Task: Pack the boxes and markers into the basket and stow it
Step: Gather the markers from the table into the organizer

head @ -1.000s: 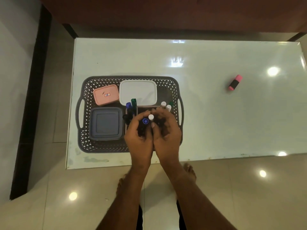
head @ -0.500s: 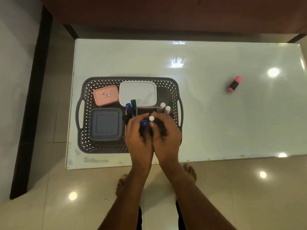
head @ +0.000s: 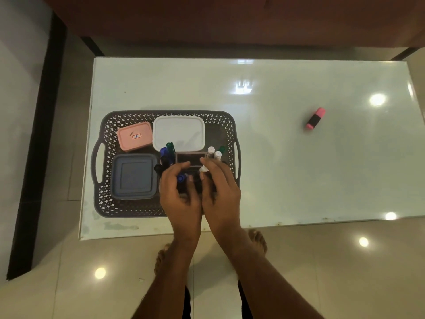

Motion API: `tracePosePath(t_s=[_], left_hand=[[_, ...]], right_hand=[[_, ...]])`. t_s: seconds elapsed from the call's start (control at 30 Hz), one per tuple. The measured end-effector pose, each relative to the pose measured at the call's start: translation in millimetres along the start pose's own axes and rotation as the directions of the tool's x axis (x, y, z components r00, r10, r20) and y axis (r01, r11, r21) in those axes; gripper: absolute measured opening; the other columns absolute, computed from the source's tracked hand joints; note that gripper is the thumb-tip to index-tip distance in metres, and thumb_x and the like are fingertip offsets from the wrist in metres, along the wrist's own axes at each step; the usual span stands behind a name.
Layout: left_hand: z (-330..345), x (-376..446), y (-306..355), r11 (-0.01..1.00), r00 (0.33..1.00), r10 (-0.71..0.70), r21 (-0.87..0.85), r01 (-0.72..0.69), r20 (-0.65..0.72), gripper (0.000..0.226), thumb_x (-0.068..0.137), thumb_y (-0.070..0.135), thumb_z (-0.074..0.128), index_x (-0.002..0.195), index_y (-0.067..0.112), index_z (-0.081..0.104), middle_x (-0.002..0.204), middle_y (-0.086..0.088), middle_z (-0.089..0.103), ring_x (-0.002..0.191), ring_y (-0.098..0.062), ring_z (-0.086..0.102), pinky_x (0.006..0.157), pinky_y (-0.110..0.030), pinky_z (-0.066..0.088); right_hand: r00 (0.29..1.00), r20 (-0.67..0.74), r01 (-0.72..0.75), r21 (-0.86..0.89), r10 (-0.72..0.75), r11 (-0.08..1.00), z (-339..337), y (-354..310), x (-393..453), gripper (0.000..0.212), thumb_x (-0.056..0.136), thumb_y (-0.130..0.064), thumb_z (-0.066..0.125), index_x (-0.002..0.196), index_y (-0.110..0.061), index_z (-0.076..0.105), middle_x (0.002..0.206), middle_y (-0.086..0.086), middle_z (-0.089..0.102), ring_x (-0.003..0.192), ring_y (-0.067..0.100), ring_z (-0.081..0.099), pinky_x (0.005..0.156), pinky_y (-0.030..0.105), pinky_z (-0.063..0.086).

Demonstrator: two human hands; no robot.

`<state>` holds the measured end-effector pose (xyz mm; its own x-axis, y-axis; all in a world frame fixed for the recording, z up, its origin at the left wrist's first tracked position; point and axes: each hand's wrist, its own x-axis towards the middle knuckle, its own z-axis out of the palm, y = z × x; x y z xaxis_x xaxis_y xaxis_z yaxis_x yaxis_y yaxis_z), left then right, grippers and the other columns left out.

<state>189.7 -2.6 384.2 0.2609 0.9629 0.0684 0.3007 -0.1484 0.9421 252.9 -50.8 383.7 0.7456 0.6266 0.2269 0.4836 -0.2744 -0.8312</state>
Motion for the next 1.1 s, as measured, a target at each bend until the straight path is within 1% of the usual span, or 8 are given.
tracePosePath(t_s=[0.17, 0.27, 0.4, 0.63, 0.77, 0.87, 1.0, 1.1], left_hand=[[0.3, 2.1, 16.2, 0.998, 0.998, 0.051, 0.030, -0.051, -0.021, 0.035, 0.092, -0.003, 0.066, 0.126, -0.003, 0.059, 0.127, -0.016, 0.063, 0.122, -0.003, 0.058, 0.101, -0.018, 0.049], [0.6, 5.5, 28.4, 0.991, 0.992, 0.124, 0.061, -0.122, -0.030, 0.039, 0.093, 0.007, 0.066, 0.127, -0.009, 0.057, 0.130, -0.021, 0.061, 0.127, -0.010, 0.056, 0.102, -0.013, 0.045], [6.8, 11.6, 46.8, 0.973, 0.975, 0.210, 0.116, -0.202, -0.068, 0.040, 0.091, 0.006, 0.069, 0.127, -0.008, 0.058, 0.130, -0.023, 0.061, 0.126, -0.028, 0.059, 0.104, -0.025, 0.048], [66.6, 19.2, 94.3, 0.908, 0.913, 0.408, 0.108, -0.404, -0.021, 0.037, 0.088, 0.000, 0.068, 0.121, -0.015, 0.060, 0.125, -0.025, 0.063, 0.124, -0.036, 0.059, 0.107, -0.043, 0.049], [124.5, 16.3, 101.3, 0.909, 0.910, 0.387, 0.105, -0.404, 0.145, 0.041, 0.092, 0.008, 0.070, 0.130, -0.002, 0.060, 0.134, -0.012, 0.062, 0.130, -0.028, 0.056, 0.110, -0.047, 0.047], [181.0, 13.4, 98.9, 0.929, 0.906, 0.297, 0.128, -0.347, 0.300, 0.046, 0.093, 0.016, 0.070, 0.136, 0.006, 0.058, 0.140, -0.006, 0.060, 0.134, -0.022, 0.053, 0.115, -0.041, 0.043], [251.4, 11.7, 90.0, 0.943, 0.890, 0.208, 0.157, -0.292, 0.406, 0.047, 0.095, 0.027, 0.065, 0.138, 0.011, 0.056, 0.142, -0.004, 0.059, 0.134, -0.018, 0.053, 0.117, -0.032, 0.041], [293.7, 14.9, 85.1, 0.964, 0.885, 0.130, 0.152, -0.218, 0.446, 0.046, 0.096, 0.021, 0.066, 0.139, 0.010, 0.055, 0.140, -0.004, 0.059, 0.133, -0.020, 0.053, 0.115, -0.029, 0.040]], right_hand=[[0.997, 0.021, 0.068, 0.016, -0.069, 0.998, -11.7, -0.7, 6.0, 0.034, 0.099, -0.013, 0.062, 0.129, 0.005, 0.064, 0.129, 0.020, 0.067, 0.121, 0.027, 0.065, 0.102, 0.034, 0.057], [0.991, -0.012, 0.136, 0.021, -0.136, 0.990, -20.1, -3.0, 12.2, 0.036, 0.102, -0.020, 0.058, 0.127, 0.006, 0.064, 0.125, 0.021, 0.069, 0.115, 0.032, 0.069, 0.089, 0.044, 0.063], [0.984, -0.082, 0.160, 0.025, -0.158, 0.987, -40.2, -10.2, 27.9, 0.031, 0.100, -0.015, 0.063, 0.120, 0.008, 0.069, 0.119, 0.021, 0.072, 0.110, 0.029, 0.071, 0.089, 0.038, 0.063], [0.979, -0.162, 0.121, -0.053, -0.128, 0.991, -98.3, 18.3, 74.7, 0.032, 0.097, -0.013, 0.068, 0.123, 0.006, 0.068, 0.123, 0.018, 0.071, 0.117, 0.028, 0.067, 0.100, 0.038, 0.056], [0.980, -0.184, 0.044, -0.184, -0.078, 0.982, -140.2, 62.1, 105.8, 0.035, 0.096, -0.010, 0.068, 0.129, 0.001, 0.065, 0.127, 0.014, 0.069, 0.123, 0.027, 0.063, 0.107, 0.034, 0.050], [0.987, -0.163, -0.046, -0.252, 0.005, 0.967, -173.1, 100.6, 127.5, 0.040, 0.095, -0.010, 0.067, 0.133, -0.002, 0.062, 0.131, 0.012, 0.066, 0.125, 0.027, 0.060, 0.112, 0.027, 0.043], [0.972, -0.168, -0.203, -0.237, 0.166, 0.950, -205.0, 147.0, 155.2, 0.044, 0.093, -0.009, 0.068, 0.136, -0.007, 0.058, 0.128, 0.009, 0.064, 0.119, 0.025, 0.061, 0.106, 0.028, 0.048], [0.940, -0.180, -0.321, -0.175, 0.290, 0.931, -213.2, 179.5, 170.9, 0.047, 0.093, -0.014, 0.068, 0.138, -0.013, 0.055, 0.128, 0.003, 0.062, 0.114, 0.025, 0.062, 0.097, 0.047, 0.054]])
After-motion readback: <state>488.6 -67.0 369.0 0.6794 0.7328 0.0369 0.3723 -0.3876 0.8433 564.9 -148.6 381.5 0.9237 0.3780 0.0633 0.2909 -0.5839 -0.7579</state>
